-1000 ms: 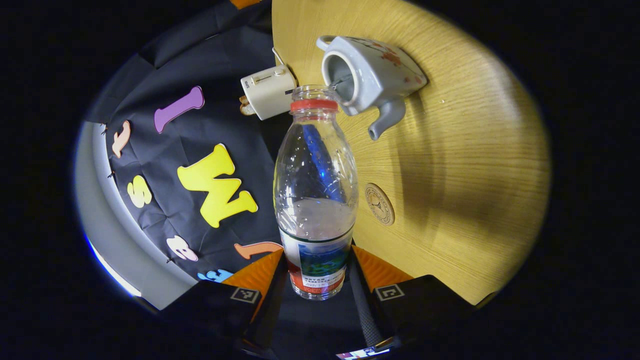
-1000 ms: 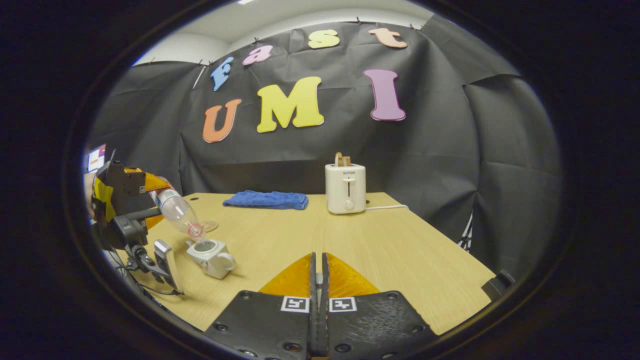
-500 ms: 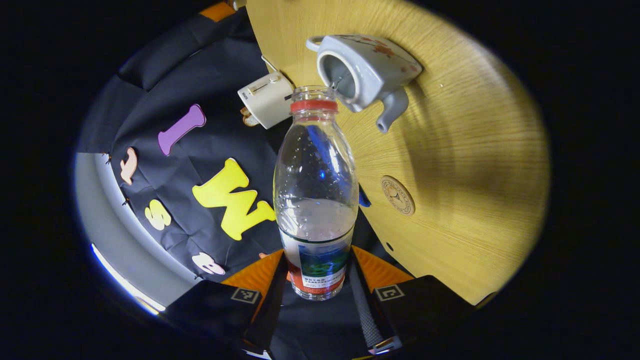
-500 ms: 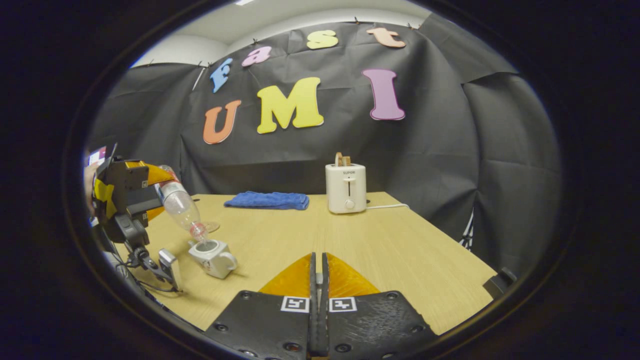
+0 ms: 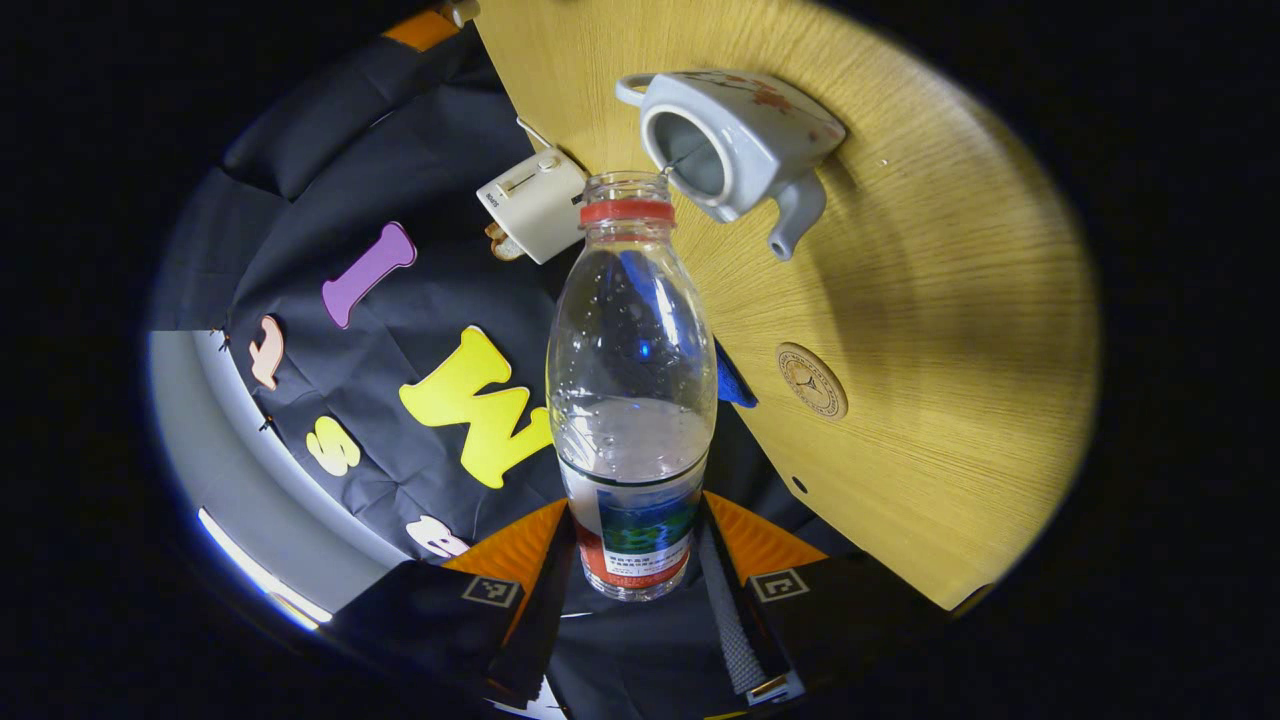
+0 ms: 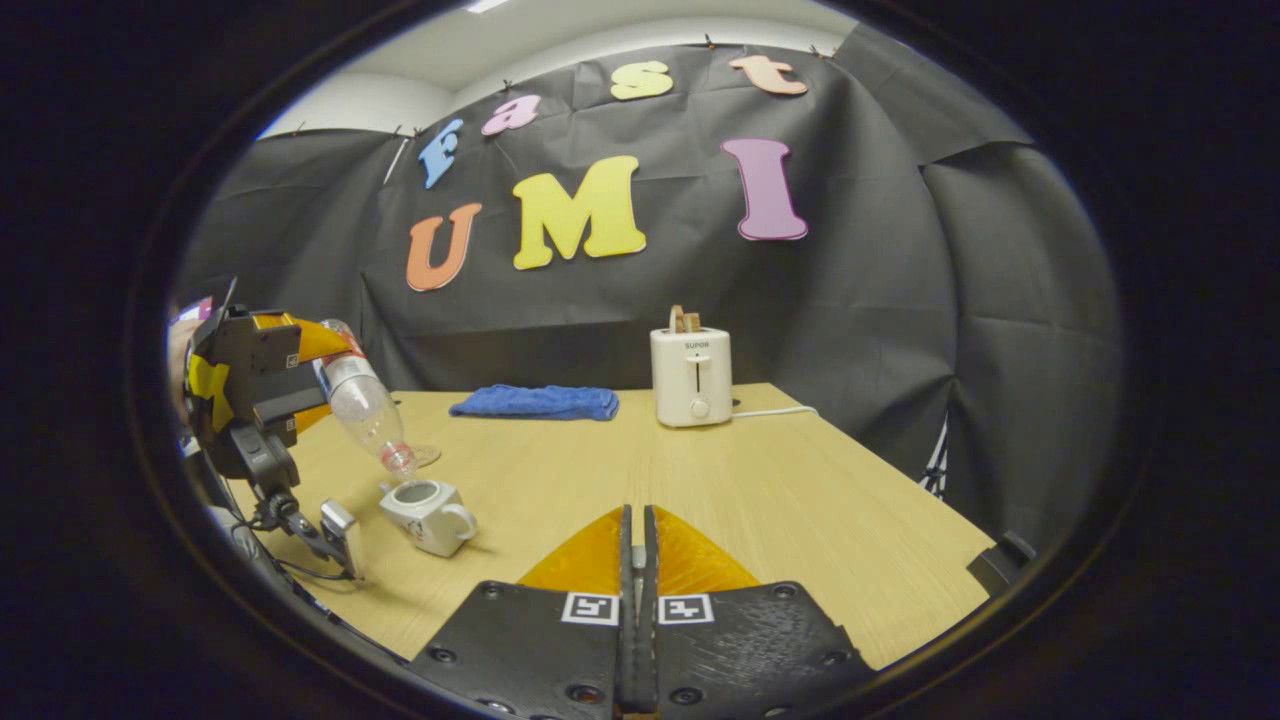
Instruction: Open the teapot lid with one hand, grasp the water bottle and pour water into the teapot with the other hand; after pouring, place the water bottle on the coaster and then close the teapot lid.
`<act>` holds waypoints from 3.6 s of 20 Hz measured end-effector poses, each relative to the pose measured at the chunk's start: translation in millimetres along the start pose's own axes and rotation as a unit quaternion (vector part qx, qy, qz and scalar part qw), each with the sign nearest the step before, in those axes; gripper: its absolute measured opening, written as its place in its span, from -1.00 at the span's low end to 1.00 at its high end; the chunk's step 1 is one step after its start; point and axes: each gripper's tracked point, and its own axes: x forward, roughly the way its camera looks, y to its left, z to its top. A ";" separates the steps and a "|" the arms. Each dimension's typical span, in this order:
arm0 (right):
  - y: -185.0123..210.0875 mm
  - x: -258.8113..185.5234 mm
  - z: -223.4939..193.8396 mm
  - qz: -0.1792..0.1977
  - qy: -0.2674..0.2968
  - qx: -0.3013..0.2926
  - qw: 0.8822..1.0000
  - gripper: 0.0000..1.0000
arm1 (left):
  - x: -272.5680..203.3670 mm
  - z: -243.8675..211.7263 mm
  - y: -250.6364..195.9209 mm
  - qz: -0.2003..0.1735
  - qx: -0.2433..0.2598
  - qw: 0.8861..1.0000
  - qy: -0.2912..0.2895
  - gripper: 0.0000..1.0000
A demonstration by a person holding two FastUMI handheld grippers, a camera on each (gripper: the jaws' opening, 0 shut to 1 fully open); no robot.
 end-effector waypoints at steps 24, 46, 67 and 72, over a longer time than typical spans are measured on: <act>41.6 -5.1 32.6 0.018 -0.015 -0.012 1.000 -1.00 | 40.8 1.7 -56.5 -0.166 -0.816 0.552 -0.042 0.39; 55.6 13.7 17.3 0.012 0.007 -0.012 1.000 -1.00 | 131.5 32.3 -102.8 -0.213 -0.873 0.439 -0.026 0.51; 107.3 14.4 27.7 0.071 -0.004 -0.026 0.997 -1.00 | 90.0 22.2 -121.8 -0.250 -0.869 0.427 0.002 0.96; 164.2 32.3 35.8 0.140 -0.013 -0.045 0.989 -1.00 | 41.5 -10.9 -136.7 -0.238 -0.877 0.416 0.025 0.97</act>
